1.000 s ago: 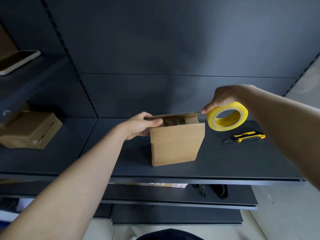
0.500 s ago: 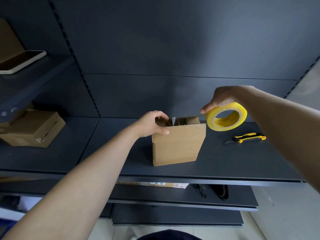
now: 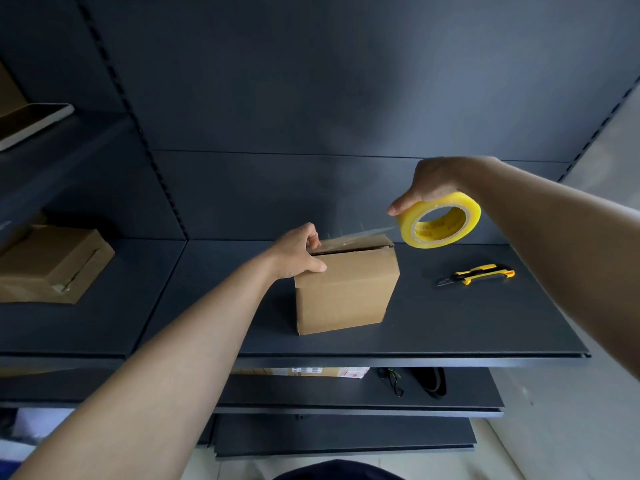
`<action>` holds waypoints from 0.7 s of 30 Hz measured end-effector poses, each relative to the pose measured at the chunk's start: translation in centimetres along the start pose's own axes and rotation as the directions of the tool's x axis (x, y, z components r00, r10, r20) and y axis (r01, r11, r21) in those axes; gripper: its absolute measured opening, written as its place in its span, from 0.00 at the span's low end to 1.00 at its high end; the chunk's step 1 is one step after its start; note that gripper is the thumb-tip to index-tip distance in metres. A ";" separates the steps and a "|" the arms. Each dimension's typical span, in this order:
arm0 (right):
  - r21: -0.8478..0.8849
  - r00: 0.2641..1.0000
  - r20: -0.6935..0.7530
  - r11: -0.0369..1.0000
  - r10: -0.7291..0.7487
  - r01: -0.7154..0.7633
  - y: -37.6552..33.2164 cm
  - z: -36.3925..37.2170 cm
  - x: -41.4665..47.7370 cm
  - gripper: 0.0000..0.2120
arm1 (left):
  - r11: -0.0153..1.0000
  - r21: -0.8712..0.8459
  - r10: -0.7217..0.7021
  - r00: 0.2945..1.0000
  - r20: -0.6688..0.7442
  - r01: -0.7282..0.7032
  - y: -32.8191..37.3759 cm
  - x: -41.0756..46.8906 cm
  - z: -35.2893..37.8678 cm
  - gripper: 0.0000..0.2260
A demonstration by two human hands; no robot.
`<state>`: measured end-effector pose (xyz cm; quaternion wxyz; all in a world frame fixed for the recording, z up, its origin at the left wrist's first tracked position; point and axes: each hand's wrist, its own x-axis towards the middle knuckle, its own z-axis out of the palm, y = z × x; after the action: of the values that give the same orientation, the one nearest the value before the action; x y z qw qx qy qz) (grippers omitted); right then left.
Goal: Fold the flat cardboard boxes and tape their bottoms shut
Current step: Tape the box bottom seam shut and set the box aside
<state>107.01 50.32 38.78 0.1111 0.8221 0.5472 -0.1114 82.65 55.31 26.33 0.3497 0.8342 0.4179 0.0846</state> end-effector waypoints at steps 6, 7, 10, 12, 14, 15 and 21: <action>0.010 1.000 -0.022 1.000 -0.012 0.012 -0.6 1.3 0.1 0.28 | 1.000 0.006 -0.001 1.000 -0.027 0.001 0.2 -0.2 -0.3 0.23; 0.011 1.000 -0.024 1.000 -0.015 0.015 -0.8 1.2 0.1 0.28 | 1.000 0.007 0.003 1.000 -0.029 -0.003 0.2 -0.2 -0.4 0.24; 0.014 0.999 -0.031 1.000 -0.022 0.022 -1.4 0.5 0.3 0.29 | 1.000 -0.003 0.003 0.999 -0.035 -0.004 -0.1 -0.2 -0.4 0.27; 0.026 0.999 -0.025 0.999 -0.030 0.030 -1.6 0.2 0.5 0.30 | 1.000 -0.009 0.000 0.999 -0.042 0.000 -0.3 -0.2 -0.4 0.27; 0.059 0.999 -0.011 0.997 -0.048 0.049 -1.9 0.2 0.6 0.30 | 1.000 -0.015 -0.003 0.999 -0.037 0.003 -0.5 -0.1 -0.5 0.28; 0.071 0.998 -0.003 0.996 -0.059 0.059 -2.1 0.2 0.6 0.29 | 1.000 -0.015 -0.006 0.999 -0.033 0.005 -0.6 -0.1 -0.6 0.29; 0.135 0.996 0.020 0.987 -0.087 0.083 -3.3 1.7 1.1 0.29 | 1.000 -0.003 -0.010 0.999 -0.033 0.010 -0.5 0.0 -0.9 0.29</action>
<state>104.31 51.97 36.61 0.0578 0.8021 0.5716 -0.1630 81.95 55.95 26.66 0.3444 0.8300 0.4278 0.0974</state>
